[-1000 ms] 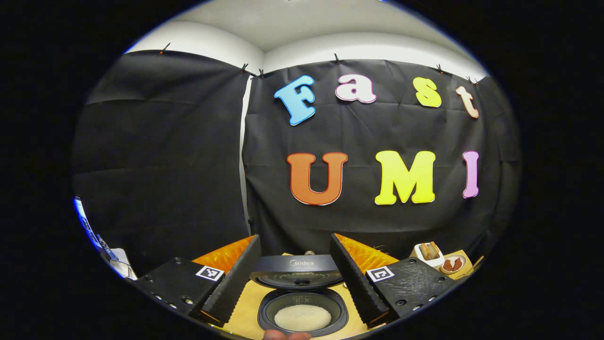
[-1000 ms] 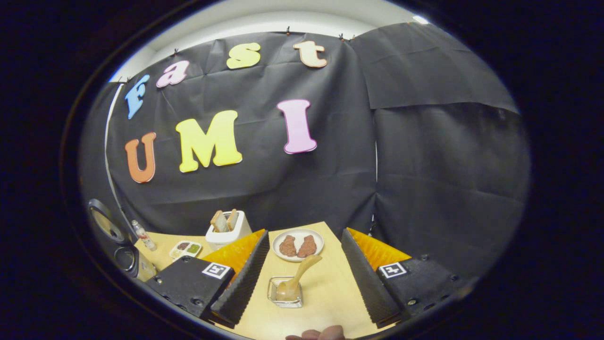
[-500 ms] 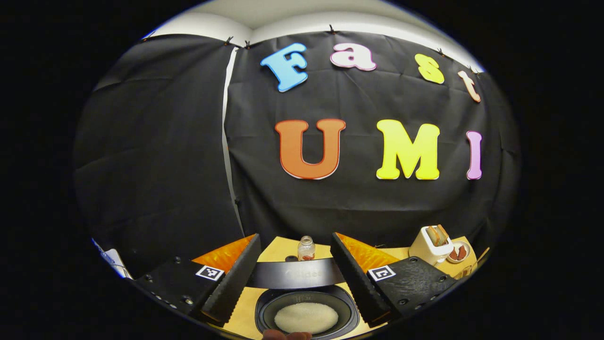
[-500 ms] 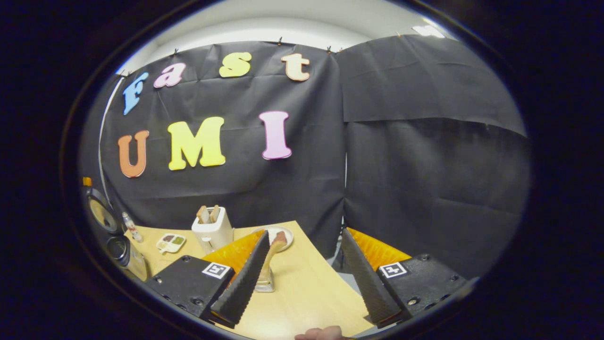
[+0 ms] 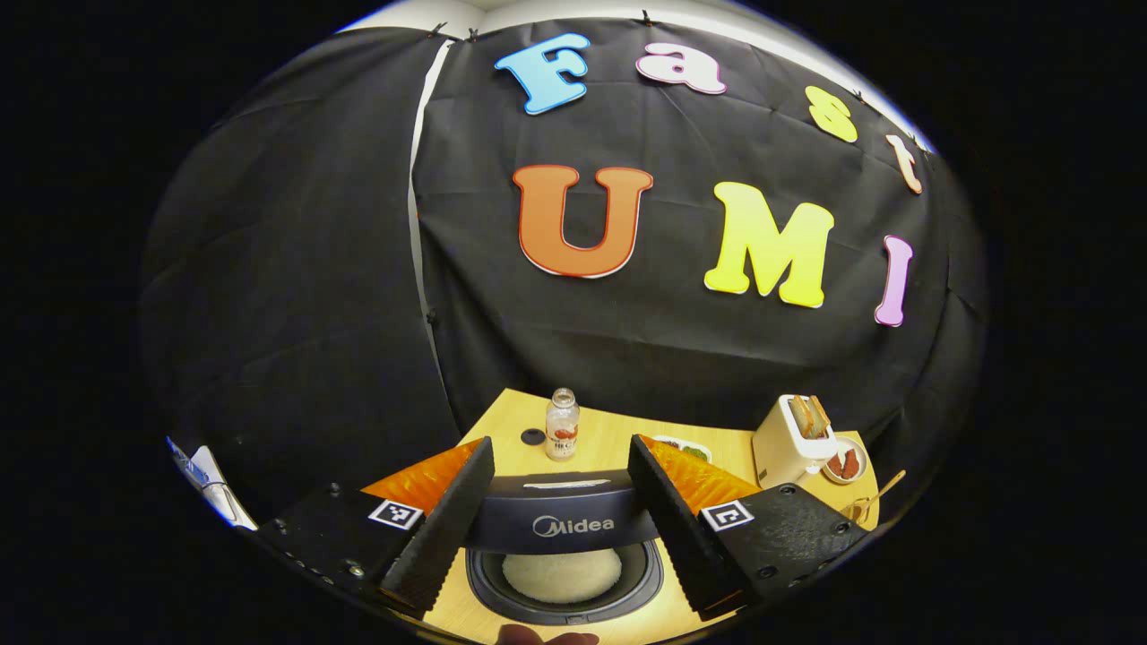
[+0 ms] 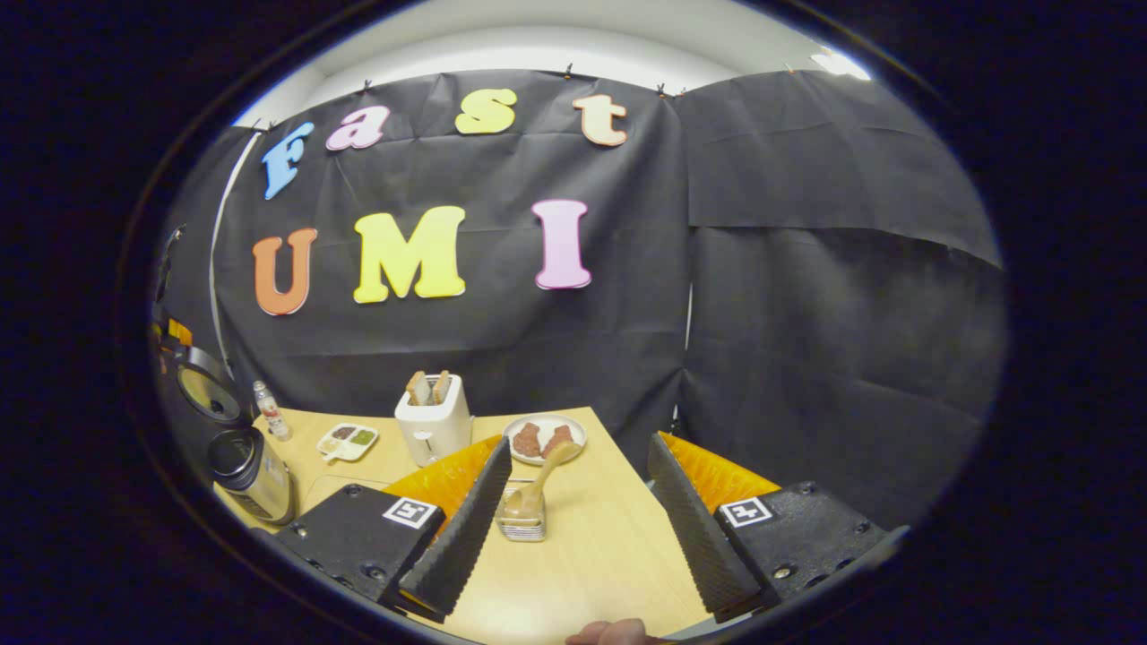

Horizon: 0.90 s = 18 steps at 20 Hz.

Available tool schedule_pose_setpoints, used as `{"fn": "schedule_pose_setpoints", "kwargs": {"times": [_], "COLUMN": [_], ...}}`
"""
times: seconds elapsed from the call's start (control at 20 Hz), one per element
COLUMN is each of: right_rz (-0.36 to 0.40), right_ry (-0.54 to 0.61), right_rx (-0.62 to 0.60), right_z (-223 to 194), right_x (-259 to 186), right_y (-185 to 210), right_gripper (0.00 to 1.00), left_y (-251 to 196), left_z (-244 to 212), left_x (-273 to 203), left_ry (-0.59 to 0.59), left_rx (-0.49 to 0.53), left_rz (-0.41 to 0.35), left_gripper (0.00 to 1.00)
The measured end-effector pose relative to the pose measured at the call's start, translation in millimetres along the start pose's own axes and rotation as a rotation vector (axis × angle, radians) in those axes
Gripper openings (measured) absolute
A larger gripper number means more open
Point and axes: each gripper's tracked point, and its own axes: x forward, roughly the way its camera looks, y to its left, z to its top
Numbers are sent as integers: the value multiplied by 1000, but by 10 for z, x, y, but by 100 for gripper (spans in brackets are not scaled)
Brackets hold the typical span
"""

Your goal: Close the left gripper, press the button to open the rice cooker; take a wooden spoon from the chopstick holder with the right hand, scoop a spoonful of rice and pour it into the rice cooker, then put the wooden spoon back into the chopstick holder.

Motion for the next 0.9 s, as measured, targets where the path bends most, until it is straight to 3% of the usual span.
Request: {"fn": "schedule_pose_setpoints", "kwargs": {"times": [0.25,0.9], "right_rz": [61,159], "right_ry": [10,62], "right_rx": [21,-5], "right_z": [-63,-145], "right_x": [95,292], "right_y": [202,530], "right_gripper": [96,100], "left_y": [-81,-114], "left_z": [-566,-1622], "left_x": [-230,-438], "left_ry": [153,392], "left_rx": [-19,-15], "left_rz": [-42,-49], "left_gripper": [98,98]}}
